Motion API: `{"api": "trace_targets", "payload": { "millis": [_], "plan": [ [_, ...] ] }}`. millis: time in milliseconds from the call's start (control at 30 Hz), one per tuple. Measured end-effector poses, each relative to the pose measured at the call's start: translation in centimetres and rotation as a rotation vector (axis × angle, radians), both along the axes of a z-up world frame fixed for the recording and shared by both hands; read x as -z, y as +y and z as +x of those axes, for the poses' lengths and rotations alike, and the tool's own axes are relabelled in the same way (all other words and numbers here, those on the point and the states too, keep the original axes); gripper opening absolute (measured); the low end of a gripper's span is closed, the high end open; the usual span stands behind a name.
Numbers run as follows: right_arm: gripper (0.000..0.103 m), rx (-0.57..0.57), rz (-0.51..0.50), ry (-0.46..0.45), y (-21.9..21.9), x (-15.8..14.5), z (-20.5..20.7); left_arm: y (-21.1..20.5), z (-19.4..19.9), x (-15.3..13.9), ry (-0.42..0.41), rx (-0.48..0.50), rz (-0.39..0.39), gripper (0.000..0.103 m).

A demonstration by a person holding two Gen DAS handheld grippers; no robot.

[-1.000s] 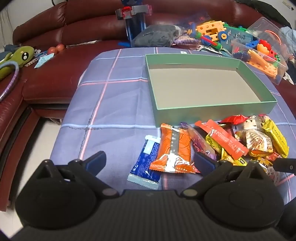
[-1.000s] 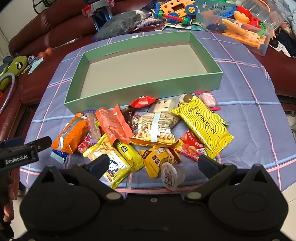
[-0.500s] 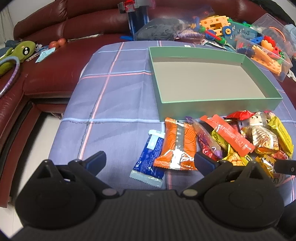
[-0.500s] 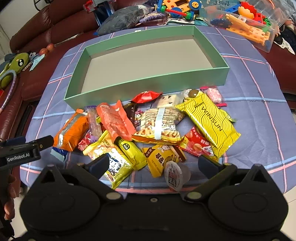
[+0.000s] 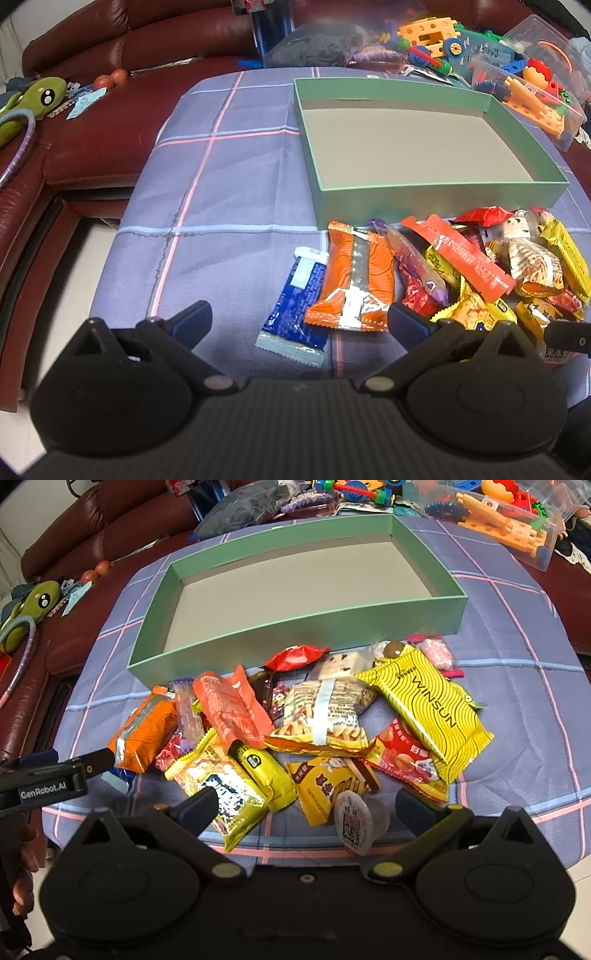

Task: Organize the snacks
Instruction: 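Move both tools toward the snack pile in front of the green tray, then grasp the orange bar with the left tool while the right tool grasps a yellow cracker pack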

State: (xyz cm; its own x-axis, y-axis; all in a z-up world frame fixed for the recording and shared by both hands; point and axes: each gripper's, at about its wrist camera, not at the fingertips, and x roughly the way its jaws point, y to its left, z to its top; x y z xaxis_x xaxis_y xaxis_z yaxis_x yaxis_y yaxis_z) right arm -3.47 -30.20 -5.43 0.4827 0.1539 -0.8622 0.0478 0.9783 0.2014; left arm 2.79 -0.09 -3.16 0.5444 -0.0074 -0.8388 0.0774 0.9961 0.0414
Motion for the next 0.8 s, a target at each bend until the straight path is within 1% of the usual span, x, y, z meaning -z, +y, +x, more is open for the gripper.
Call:
{"api": "trace_targets", "payload": {
  "millis": [533, 667, 800],
  "plan": [
    [0.103, -0.007, 0.013, 0.022, 0.0, 0.6, 0.5, -0.1, 0.6, 0.7, 0.025, 0.008, -0.004, 0.103],
    [0.103, -0.017, 0.014, 0.019, 0.2, 0.6, 0.6, 0.6, 0.9, 0.9, 0.029, -0.004, -0.021, 0.103],
    [0.103, -0.054, 0.005, 0.01, 0.9, 0.4, 0.8, 1.6, 1.6, 1.3, 0.04, -0.034, -0.046, 0.103]
  ]
}}
